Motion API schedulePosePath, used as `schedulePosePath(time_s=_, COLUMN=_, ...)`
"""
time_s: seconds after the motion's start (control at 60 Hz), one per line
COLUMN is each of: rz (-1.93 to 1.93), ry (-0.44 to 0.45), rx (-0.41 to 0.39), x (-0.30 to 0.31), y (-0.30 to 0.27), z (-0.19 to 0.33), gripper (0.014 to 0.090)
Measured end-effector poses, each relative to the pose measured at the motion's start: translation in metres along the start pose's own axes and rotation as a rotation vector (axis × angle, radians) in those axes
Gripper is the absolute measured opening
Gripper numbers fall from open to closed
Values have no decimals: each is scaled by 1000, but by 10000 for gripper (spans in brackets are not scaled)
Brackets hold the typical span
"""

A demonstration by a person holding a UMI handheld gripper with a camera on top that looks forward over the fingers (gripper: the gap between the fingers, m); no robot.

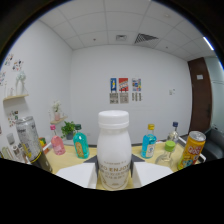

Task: Make me a cup of Mount Fuji.

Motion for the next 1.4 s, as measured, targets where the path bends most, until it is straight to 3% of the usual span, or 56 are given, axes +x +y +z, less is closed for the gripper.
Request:
schedulePosePath(time_s=0.167, rz=-6, ry=-17, rx=28, x=-3, y=-16, z=-27, gripper=489)
schedulePosePath(time_s=0.367, rz=56, ry=-33, rx=149, x=14, y=-59, z=-90, gripper=484)
schedulePosePath(time_s=0.483, rz=77, ry=-26, rx=170, x=32, y=-44, z=-119, gripper=482)
schedulePosePath(time_s=0.783, rz=64, ry=66, rx=-56, x=95, y=155, z=-118, gripper=482)
schedulePosePath(time_s=1.0, rz=-23, ry=60, rx=-143, x=111, y=267, z=-98, gripper=482)
schedulePosePath(time_s=1.4, rz=-827, ry=18, rx=-244, x=109, y=311, z=-83, gripper=478)
